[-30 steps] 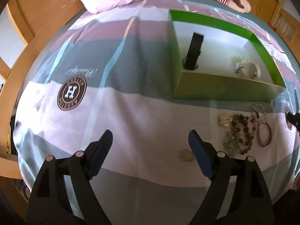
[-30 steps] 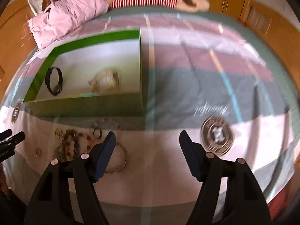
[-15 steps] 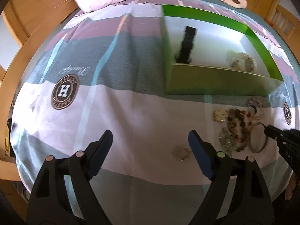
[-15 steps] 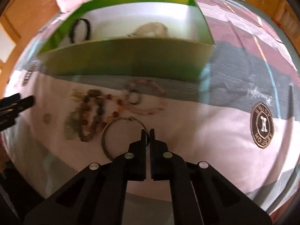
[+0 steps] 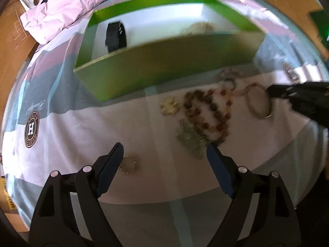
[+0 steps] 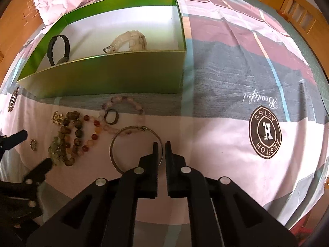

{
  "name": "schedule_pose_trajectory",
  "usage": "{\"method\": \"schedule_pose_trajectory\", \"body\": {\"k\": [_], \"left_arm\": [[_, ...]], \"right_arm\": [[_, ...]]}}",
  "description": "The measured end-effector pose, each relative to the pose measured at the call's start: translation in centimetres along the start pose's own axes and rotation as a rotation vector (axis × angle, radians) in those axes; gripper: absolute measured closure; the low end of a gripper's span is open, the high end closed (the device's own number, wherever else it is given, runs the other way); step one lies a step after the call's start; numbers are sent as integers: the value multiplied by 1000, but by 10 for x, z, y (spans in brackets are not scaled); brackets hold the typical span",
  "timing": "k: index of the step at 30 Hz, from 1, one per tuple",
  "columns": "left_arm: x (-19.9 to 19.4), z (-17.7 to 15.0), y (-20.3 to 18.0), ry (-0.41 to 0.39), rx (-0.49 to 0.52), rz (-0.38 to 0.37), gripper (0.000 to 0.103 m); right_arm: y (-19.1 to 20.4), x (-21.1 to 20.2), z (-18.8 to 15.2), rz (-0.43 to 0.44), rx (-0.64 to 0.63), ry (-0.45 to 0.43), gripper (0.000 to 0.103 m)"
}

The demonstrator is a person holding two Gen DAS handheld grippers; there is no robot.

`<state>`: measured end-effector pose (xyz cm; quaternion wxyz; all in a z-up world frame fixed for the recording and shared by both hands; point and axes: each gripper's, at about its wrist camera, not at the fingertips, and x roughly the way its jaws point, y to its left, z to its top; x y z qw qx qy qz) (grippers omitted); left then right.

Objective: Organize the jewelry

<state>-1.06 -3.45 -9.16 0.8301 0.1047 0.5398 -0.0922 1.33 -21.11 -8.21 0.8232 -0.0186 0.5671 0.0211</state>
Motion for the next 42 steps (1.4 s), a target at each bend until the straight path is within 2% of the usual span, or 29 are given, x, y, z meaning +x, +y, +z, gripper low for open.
{"method": "schedule_pose_trajectory", "body": {"k": [3,6,8,11,12,15,17,20,22,23,25,28,33,37,42], "left_arm": [[7,0,20,30,-72,98,19],[-1,3,51,12,-188,140,19],[-6,3,58,-5,-213,162,19],[-8,3,49,-19,-191,104,19],[-8,3,39,-21,-161,70,19],[-7,3,13,-29,-63,29,19],[-5,0,2,-23,-14,39,19],[1,-2,-3,-1,-9,53,19],[6,1,6,9,-35,91,20],[7,1,13,15,-52,127,25],[9,2,34,33,-133,170,27],[1,5,59,31,-235,103,28],[-22,4,77,18,-250,94,22],[-15,5,82,57,-275,54,22],[-13,4,56,45,-202,10,22]], "right_arm": [[-2,-4,4,-5,1,-6,96],[-6,-4,5,-10,12,-5,96],[-12,0,6,-14,21,-2,96],[-12,3,6,-18,20,7,92],[-12,4,6,-20,16,8,88],[-6,8,6,-22,-2,11,82],[-2,11,4,-28,-20,16,78],[3,11,2,-28,-28,24,78],[3,10,2,-29,-25,26,78],[2,11,1,-29,-21,25,78],[0,9,2,-24,-10,19,78],[-4,4,3,5,0,-13,78],[6,-3,10,78,-13,-52,78],[18,-4,19,8,-45,-61,78],[6,10,19,-21,-3,10,78]]}}
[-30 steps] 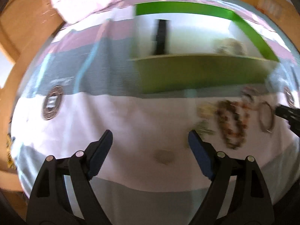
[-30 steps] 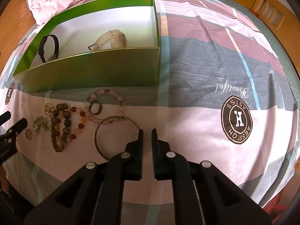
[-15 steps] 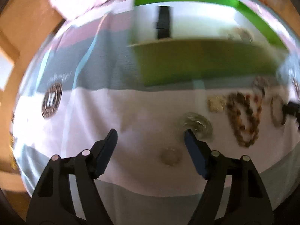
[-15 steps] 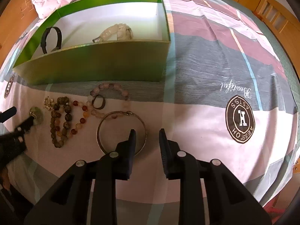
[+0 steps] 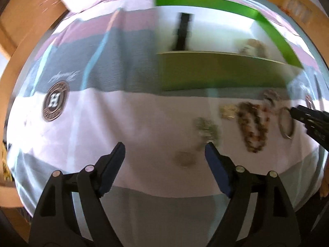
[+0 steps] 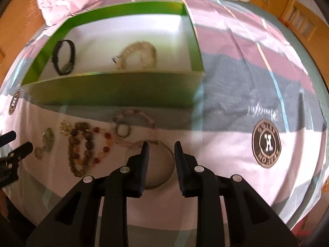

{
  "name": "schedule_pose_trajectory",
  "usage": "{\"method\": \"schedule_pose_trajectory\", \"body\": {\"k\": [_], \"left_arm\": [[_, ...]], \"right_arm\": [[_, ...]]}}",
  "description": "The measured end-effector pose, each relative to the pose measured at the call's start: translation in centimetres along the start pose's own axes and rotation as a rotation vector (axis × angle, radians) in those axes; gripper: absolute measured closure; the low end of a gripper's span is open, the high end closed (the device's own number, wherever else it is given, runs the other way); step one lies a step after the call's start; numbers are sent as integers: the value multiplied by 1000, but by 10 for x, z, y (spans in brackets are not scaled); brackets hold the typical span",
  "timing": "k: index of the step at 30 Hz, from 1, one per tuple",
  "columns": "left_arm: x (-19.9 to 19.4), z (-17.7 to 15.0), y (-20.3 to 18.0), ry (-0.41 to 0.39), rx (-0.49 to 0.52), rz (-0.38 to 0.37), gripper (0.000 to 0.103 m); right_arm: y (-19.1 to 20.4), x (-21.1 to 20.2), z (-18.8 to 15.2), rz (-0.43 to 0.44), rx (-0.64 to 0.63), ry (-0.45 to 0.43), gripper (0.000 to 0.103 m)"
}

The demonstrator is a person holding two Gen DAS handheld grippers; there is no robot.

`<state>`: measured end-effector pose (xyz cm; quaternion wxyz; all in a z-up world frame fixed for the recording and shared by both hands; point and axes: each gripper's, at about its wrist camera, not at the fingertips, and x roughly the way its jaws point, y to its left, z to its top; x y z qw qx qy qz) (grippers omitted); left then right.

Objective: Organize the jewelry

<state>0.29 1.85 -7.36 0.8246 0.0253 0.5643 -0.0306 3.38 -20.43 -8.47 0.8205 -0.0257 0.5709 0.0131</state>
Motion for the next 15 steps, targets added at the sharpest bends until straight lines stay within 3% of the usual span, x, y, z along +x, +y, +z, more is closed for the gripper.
{"method": "schedule_pose_trajectory", "body": {"k": [5,8,15], "left_arm": [[-1,-3,-44,-66,102,-73,24],[13,0,-58,-56,92,-107,54],[26,5,-64,-73,53,-172,52]], "right_arm": [[-9,10,-9,2,6,26,78],[-9,12,-11,0,-1,28,78],[-14,7,-10,12,6,10,78]]}}
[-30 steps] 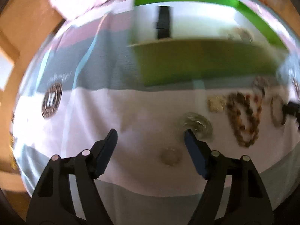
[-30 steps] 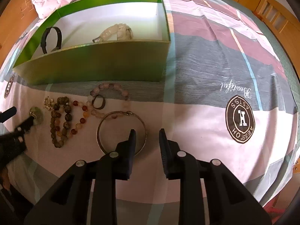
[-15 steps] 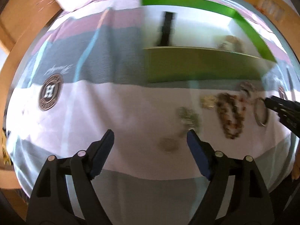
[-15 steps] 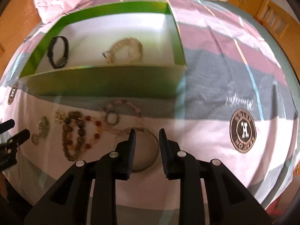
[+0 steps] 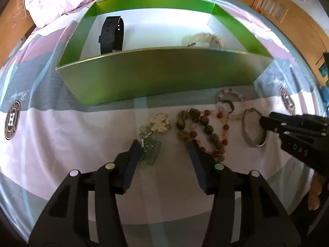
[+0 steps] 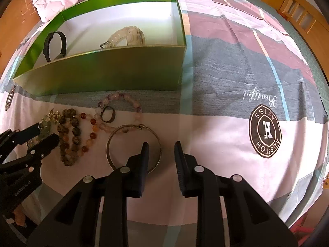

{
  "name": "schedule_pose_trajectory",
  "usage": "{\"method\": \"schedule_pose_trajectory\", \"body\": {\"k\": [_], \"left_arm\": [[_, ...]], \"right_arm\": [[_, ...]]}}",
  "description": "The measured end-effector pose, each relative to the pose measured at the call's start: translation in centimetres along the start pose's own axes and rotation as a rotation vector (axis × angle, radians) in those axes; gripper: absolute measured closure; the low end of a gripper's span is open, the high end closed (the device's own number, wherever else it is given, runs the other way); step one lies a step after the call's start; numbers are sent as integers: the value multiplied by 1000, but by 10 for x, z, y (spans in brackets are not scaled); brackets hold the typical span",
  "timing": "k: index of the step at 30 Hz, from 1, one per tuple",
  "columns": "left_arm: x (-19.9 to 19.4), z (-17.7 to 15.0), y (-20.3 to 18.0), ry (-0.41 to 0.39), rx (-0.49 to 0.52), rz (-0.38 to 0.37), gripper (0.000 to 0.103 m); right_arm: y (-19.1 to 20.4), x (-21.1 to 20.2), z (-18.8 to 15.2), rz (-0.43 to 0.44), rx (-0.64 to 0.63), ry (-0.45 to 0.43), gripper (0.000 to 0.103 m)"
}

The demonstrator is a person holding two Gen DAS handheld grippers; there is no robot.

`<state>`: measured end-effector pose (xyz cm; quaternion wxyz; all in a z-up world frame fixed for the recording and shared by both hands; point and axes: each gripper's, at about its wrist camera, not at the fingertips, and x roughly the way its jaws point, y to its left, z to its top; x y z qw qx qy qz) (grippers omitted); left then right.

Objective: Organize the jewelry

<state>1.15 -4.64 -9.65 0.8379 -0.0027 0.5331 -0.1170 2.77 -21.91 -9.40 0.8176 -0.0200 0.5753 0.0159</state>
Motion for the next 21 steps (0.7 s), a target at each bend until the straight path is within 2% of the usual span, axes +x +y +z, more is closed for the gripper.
{"method": "schedule_pose_trajectory", "body": {"k": [4,8,10,11,12,16,18,21], "left_arm": [[-7,1,-6,-41,1,-48,49],[9,-2,-19,0,60,19,48],[10,-5,-18,-7,66,31,57],[10,-4,-19,5,73,47,74],[10,-5,-17,22,83,66,78],[5,-8,-14,35,91,69,83],[3,-9,-15,39,101,75,86],[2,-9,-16,41,106,82,88]], "right_arm": [[3,-12,1,15,10,-37,77],[10,-12,15,23,10,-94,77],[17,-6,24,15,-6,-110,77],[20,-3,27,8,-14,-116,77],[23,3,30,-3,-25,-116,78],[24,14,32,6,-22,-94,78],[28,11,29,29,-46,-86,95],[32,2,19,61,-57,-89,96]]}}
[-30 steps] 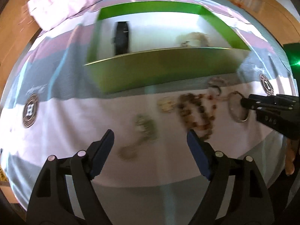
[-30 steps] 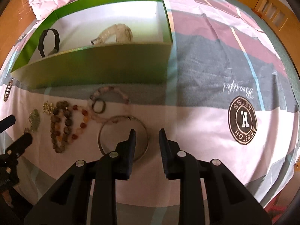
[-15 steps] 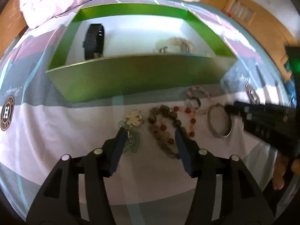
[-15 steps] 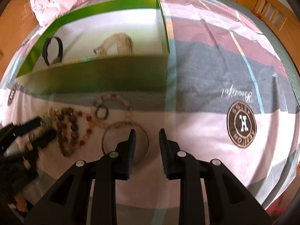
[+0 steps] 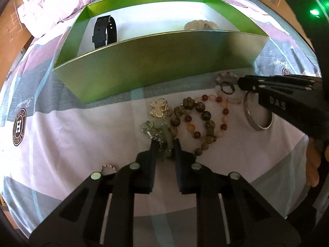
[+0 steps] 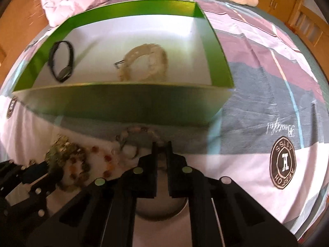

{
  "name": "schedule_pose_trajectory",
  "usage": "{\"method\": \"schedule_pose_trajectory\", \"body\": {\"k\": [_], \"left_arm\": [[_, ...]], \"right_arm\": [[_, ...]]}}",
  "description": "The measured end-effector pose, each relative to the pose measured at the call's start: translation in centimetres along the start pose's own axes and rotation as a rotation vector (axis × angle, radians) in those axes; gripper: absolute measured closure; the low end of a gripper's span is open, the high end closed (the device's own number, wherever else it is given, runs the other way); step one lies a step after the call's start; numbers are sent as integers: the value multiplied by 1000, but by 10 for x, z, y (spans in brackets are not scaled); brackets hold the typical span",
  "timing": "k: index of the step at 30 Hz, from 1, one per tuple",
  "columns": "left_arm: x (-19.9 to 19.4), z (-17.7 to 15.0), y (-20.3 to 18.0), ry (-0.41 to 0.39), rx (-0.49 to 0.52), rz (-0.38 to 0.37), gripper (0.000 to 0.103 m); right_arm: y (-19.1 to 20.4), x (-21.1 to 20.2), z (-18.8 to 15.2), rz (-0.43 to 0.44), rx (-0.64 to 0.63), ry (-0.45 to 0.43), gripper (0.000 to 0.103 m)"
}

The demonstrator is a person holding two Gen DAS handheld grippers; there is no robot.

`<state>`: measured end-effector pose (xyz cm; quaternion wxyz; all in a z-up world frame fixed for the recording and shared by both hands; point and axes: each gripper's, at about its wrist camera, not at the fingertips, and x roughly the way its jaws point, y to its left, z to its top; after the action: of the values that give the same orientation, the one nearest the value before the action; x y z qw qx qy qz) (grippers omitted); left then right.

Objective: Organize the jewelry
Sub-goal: 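Grasp the dark brown beaded bracelet with the left tool while the right tool grasps the pink beaded bracelet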

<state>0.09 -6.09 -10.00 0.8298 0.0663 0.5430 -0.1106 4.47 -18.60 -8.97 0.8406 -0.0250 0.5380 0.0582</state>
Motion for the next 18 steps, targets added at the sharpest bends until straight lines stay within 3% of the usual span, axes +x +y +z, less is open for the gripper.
{"method": "schedule_pose_trajectory", "body": {"k": [12,16,18], "left_arm": [[-23,-2,6,-32,-7,-3,89],[-32,-1,7,-45,-7,-13,90],[-36,-2,9,-40,-4,-17,95]], "right_arm": [[-11,-70,-11,82,45,-155,96],[-23,-69,-5,90,74,-170,96],[-24,-68,-6,89,85,-162,96]]}}
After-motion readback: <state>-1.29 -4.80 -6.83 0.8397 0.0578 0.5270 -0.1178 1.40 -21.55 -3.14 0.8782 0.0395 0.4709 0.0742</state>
